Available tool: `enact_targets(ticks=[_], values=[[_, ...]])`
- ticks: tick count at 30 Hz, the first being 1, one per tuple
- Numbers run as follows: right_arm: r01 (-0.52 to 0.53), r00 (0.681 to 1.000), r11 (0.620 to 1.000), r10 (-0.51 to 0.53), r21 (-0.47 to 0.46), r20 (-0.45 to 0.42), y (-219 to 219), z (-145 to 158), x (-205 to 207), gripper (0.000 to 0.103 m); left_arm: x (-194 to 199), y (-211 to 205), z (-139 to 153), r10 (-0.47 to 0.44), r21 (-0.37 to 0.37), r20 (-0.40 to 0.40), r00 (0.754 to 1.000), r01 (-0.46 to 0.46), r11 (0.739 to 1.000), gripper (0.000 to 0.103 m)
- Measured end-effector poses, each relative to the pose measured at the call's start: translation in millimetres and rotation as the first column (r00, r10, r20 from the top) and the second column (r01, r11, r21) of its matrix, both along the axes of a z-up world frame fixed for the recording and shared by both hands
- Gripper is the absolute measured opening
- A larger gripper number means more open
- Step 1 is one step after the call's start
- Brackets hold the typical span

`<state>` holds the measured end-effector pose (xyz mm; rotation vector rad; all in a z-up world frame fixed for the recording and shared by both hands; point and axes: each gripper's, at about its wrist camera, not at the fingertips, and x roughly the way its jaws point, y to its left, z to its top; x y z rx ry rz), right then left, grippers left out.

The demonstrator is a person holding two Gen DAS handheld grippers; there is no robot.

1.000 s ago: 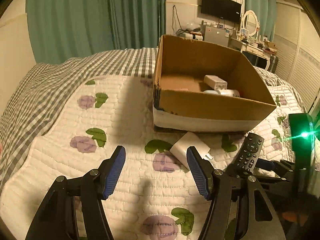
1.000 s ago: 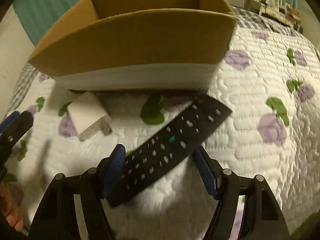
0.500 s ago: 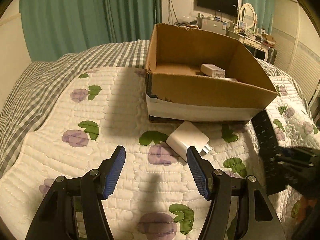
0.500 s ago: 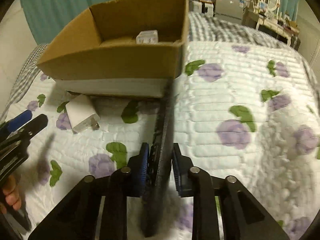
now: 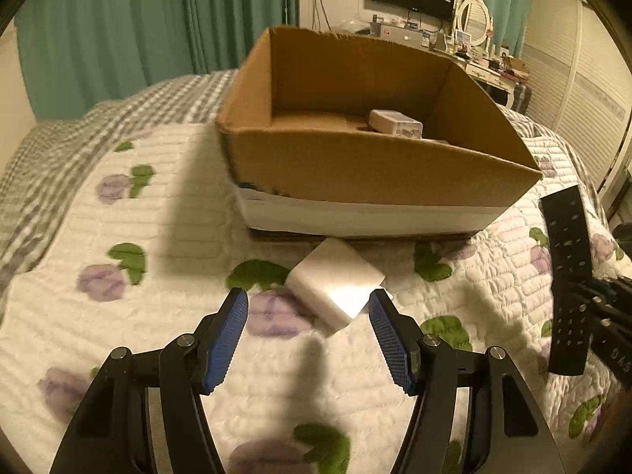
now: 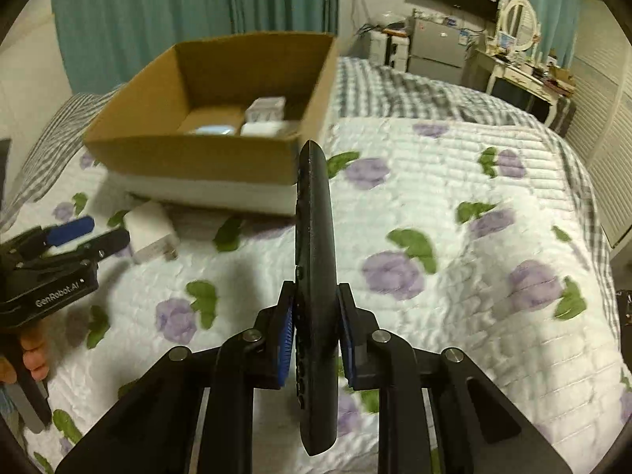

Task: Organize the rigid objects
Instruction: 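Grasp the white square adapter with the left gripper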

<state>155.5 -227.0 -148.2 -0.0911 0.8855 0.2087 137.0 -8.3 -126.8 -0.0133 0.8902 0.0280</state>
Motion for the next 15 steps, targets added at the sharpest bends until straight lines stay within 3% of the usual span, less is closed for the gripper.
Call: enact_targets(ticks=[8,15], values=[[0.014,0.999,0.997,-0.01,0.071,-0.051,-12.4,-9.0,17.5,0.019,23.1,-13.5,-28.5,-0.067,0.063,-0.098,0.993,0.073,0.995,0.066],[0.015,0.997,0.996,-0.008,0.084,-0.079,-12.0,-17.5,21.7,0.019,41.6,-22.7,-37.6,-0.126,0.145,-0.111,0.986,0.141,0.979,0.067]])
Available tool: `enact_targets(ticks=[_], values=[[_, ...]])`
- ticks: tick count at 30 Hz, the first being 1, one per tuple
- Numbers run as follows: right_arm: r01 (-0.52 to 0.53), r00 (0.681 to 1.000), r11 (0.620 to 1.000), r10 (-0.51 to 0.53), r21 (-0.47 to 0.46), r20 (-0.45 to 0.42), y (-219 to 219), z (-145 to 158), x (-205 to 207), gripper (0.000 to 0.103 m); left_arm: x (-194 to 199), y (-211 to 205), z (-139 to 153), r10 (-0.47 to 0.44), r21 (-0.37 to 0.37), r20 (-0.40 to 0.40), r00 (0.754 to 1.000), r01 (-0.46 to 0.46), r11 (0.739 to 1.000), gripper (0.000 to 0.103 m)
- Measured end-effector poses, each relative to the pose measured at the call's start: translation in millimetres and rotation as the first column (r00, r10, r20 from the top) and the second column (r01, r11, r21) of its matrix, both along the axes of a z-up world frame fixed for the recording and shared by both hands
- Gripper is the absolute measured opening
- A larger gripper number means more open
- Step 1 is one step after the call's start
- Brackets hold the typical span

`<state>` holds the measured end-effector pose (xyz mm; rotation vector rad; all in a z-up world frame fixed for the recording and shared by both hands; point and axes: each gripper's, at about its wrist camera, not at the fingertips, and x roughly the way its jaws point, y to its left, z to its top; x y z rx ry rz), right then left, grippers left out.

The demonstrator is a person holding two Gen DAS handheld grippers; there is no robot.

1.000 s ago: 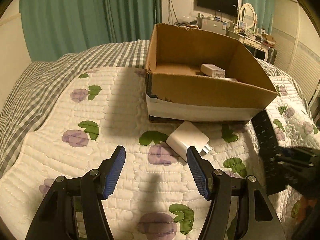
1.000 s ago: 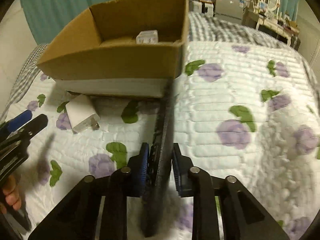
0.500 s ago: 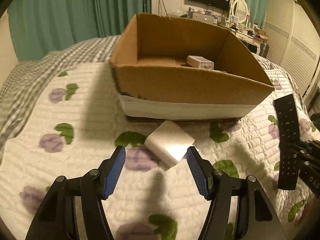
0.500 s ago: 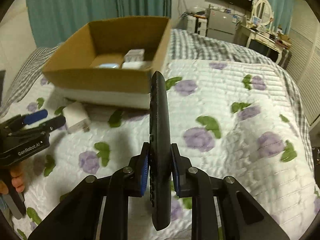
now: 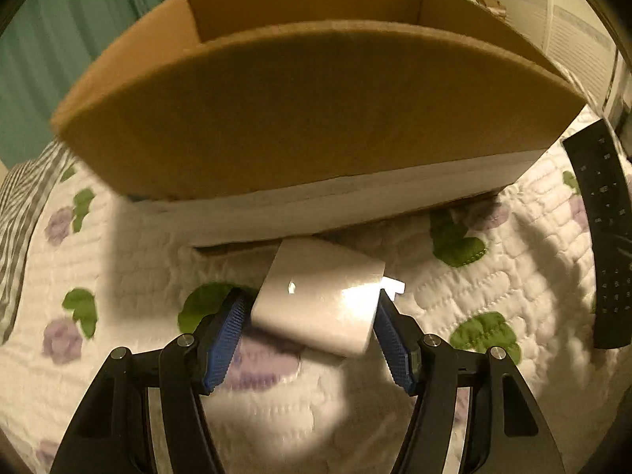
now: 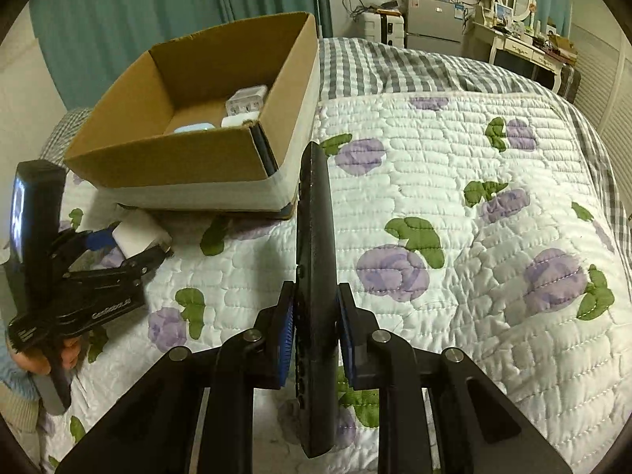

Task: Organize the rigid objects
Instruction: 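Grasp the white square adapter with the left gripper, then lower the adapter into the box with the left while the right drops the remote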

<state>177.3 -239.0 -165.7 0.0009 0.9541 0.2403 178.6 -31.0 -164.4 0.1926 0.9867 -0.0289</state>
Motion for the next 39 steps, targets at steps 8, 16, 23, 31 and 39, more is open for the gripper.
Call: enact_targets(ticks=[8,16,23,31,39], values=[[0.002,0.999,1.0,-0.002,-0.012,0.032,1.9,9.1,-8.8,0.019,-24.0,-4.1,12.0,-0.027,-0.001,0.016,1.0,0.027,1.0,0.052],[-0.029,0.994,0.999,0.024,0.045,0.109,0.5,55.3,-30.0,0.019,-91.1,-2.1,77.8,0.008,-0.107,0.11,0.994,0.004,0.994,0.05],[-0.108,0.964,0.993,0.096,0.036,0.247,19.0,118.2,-22.2,0.019,-80.2,-6.6,169.8,0.002,-0.138,0.288,0.958,0.039,0.99,0.05],[-0.17,0.93,0.985,0.154,0.019,0.334,50.9,155.0,42.5,0.019,16.6,-9.0,186.1,0.009,-0.104,0.33,0.944,0.027,0.994,0.05],[-0.19,0.944,0.982,0.187,-0.014,0.272,70.0,110.6,107.4,0.019,89.5,-2.2,121.7,0.033,-0.073,0.231,0.972,-0.016,0.997,0.051]])
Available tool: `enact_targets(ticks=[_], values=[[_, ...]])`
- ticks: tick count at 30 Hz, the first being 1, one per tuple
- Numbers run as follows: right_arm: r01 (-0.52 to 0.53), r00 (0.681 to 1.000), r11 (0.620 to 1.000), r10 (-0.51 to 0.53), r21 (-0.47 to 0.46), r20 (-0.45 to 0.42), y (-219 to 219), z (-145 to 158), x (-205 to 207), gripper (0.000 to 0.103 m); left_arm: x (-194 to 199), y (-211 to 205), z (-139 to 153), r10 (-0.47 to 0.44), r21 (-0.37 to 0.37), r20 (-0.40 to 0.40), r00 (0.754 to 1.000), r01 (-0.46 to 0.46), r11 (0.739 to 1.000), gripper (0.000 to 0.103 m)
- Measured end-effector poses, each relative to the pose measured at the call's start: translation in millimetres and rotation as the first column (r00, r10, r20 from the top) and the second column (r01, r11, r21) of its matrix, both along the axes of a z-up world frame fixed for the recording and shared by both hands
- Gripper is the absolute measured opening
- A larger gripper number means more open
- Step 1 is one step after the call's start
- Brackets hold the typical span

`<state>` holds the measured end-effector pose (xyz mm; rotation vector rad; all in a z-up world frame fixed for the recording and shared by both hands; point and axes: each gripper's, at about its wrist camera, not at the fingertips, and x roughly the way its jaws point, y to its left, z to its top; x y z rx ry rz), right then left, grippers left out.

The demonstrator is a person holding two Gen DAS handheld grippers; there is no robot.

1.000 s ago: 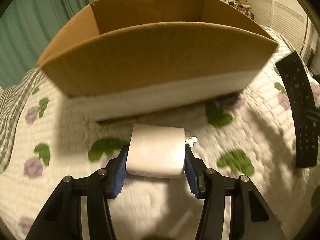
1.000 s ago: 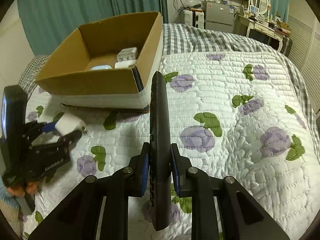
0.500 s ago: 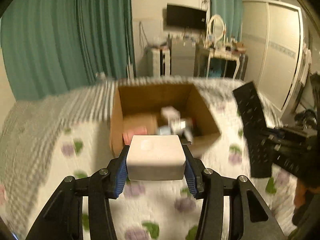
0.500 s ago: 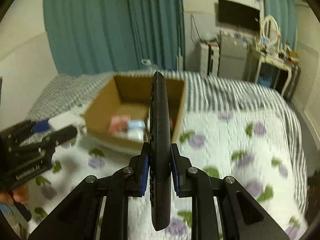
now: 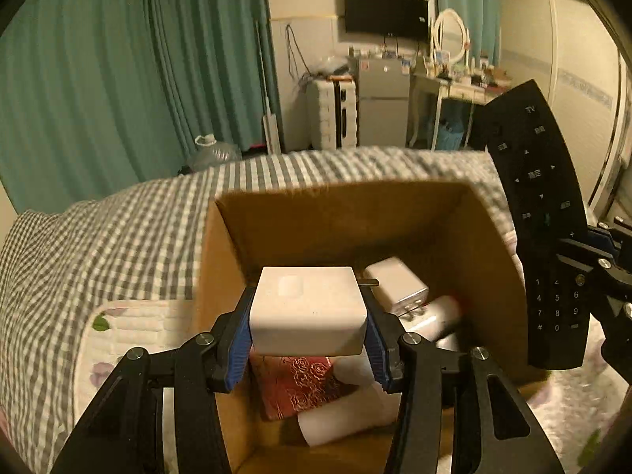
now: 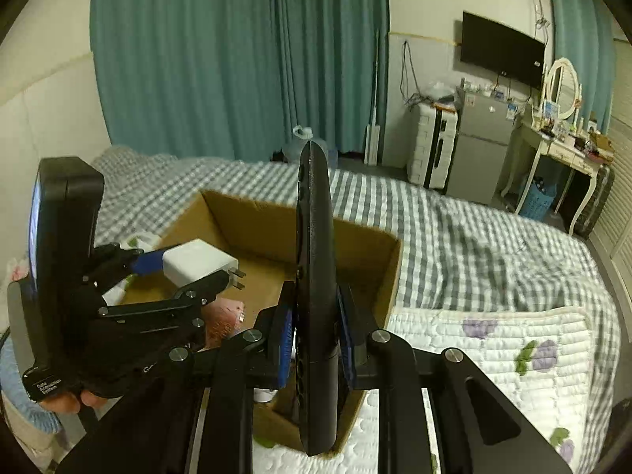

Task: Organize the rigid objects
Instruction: 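Lower the adapter into the box with the left while the right drops the remote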

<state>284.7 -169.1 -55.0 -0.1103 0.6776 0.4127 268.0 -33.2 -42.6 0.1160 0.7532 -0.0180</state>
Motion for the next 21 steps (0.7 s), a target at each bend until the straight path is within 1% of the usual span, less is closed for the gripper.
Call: enact_targets(ticks=[2,4,7,8,12,15,19,21], values=[[-0.003,0.999,1.0,0.003,-0.003,-0.035,0.5,-13.9,8.5,0.019,3.2,-1.8,-10.3,0.007,0.011,-0.007,1.0,-0.007,1.0,0.052],[-0.004,0.998,1.0,0.004,-0.004,-0.06,-0.3,-22.3,14.2,0.019,6.2,-1.4,-10.4,0.008,0.011,-0.006,1.0,-0.008,1.0,0.053],[-0.005,0.998,1.0,0.005,-0.013,-0.062,-0.2,-23.1,12.6,0.019,-2.9,3.3,3.3,0.019,-0.018,0.047,0.999,-0.018,1.0,0.059],[-0.005,0.998,1.0,0.004,-0.013,-0.061,-0.1,-21.8,11.9,0.019,-2.0,7.3,7.2,0.018,-0.027,0.049,0.999,-0.017,1.0,0.059],[-0.023,0.998,0.999,0.021,-0.026,-0.06,5.7,-14.3,7.6,0.019,-23.6,18.4,25.9,0.046,-0.027,0.078,0.996,-0.044,0.999,0.059],[-0.061,0.994,0.997,0.056,-0.052,-0.09,21.9,-14.8,11.9,0.019,-40.5,28.9,33.0,0.058,-0.038,0.085,0.995,-0.055,0.998,0.06],[-0.088,0.99,0.994,0.08,-0.067,-0.113,42.6,-24.7,23.4,0.019,-46.6,39.9,28.1,0.085,-0.043,0.085,0.993,-0.081,0.996,0.061],[-0.096,0.989,0.994,0.089,-0.049,-0.12,47.5,-28.9,29.1,0.019,-49.2,42.0,23.2,0.084,-0.054,0.079,0.993,-0.08,0.995,0.061]])
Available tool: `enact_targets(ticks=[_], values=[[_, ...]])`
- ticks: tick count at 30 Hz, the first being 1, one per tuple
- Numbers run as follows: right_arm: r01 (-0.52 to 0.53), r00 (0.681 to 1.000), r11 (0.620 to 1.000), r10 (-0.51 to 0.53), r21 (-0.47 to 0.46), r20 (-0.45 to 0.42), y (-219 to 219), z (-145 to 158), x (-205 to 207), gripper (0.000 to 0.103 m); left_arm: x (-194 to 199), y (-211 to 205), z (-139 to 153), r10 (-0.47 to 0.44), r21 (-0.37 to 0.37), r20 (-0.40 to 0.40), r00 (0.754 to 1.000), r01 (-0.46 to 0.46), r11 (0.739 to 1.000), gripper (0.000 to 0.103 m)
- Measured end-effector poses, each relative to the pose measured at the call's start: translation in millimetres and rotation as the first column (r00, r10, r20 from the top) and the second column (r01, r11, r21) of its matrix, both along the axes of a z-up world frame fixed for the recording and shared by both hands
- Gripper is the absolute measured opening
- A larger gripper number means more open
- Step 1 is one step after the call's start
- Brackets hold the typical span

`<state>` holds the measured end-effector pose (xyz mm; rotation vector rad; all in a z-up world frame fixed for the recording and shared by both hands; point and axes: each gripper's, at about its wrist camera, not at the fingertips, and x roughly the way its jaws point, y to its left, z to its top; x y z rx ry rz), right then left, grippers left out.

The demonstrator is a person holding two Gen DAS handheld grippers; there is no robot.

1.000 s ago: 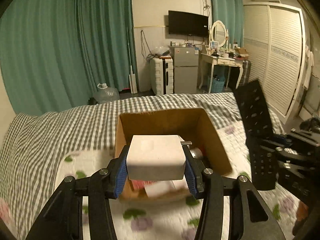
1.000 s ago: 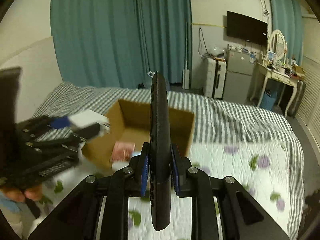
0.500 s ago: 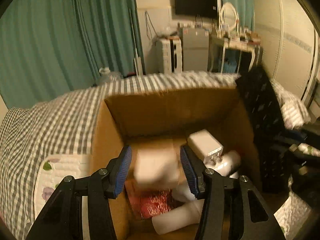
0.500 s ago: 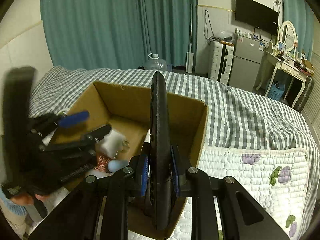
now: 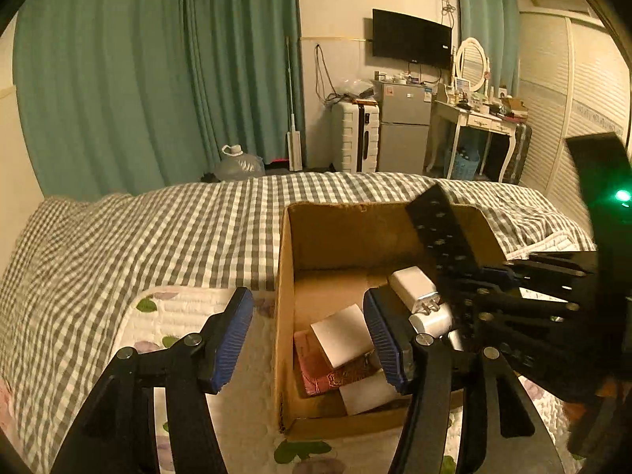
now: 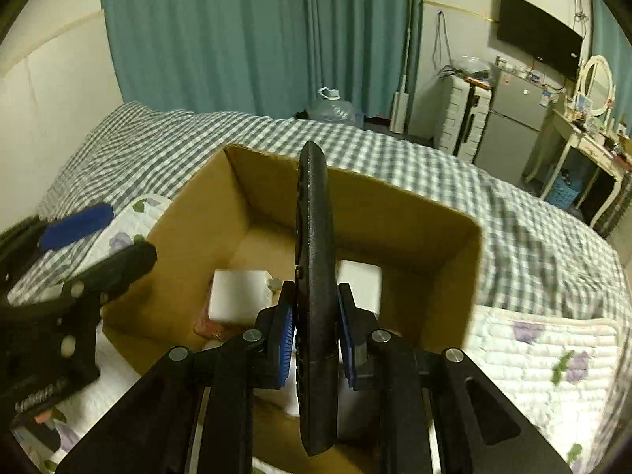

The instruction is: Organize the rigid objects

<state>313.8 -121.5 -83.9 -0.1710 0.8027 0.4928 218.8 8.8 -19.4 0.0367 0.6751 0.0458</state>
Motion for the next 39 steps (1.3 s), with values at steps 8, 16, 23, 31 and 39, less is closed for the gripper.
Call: enact_targets(ticks=[8,16,23,31,39], values=[[0.06,0.996,0.997,-0.063,0.053,0.056,-8.6,5.0,-1.0,0.043,2.6,4.6,-10.5,0.004,0.002,-0.001,1.0,-0.004,1.0,0.061],[0.099,0.98,0.994,-0.106,0.049,0.167,-33.9,51.4,-45.9,0.043,-21.5,-20.9,22.0,-0.021,-0.013,0.081,0.997,0.022,1.0,0.063],[0.149,0.948,0.983,-0.172,0.103,0.267,-72.4,109.4,-99.4,0.051,-72.4,-43.5,78.7,-0.042,0.039,0.224,0.974,0.034,0.999,0.066],[0.23,0.861,0.951,-0.297,0.207,0.412,-107.8,145.2,-175.8,0.102,-146.9,-57.7,123.8,-0.059,0.106,0.424,0.904,0.016,0.994,0.078],[0.29,0.839,0.918,-0.379,0.27,0.39,-111.2,104.1,-199.9,0.103,-159.8,-50.0,92.7,-0.02,0.098,0.438,0.899,-0.026,0.995,0.078]])
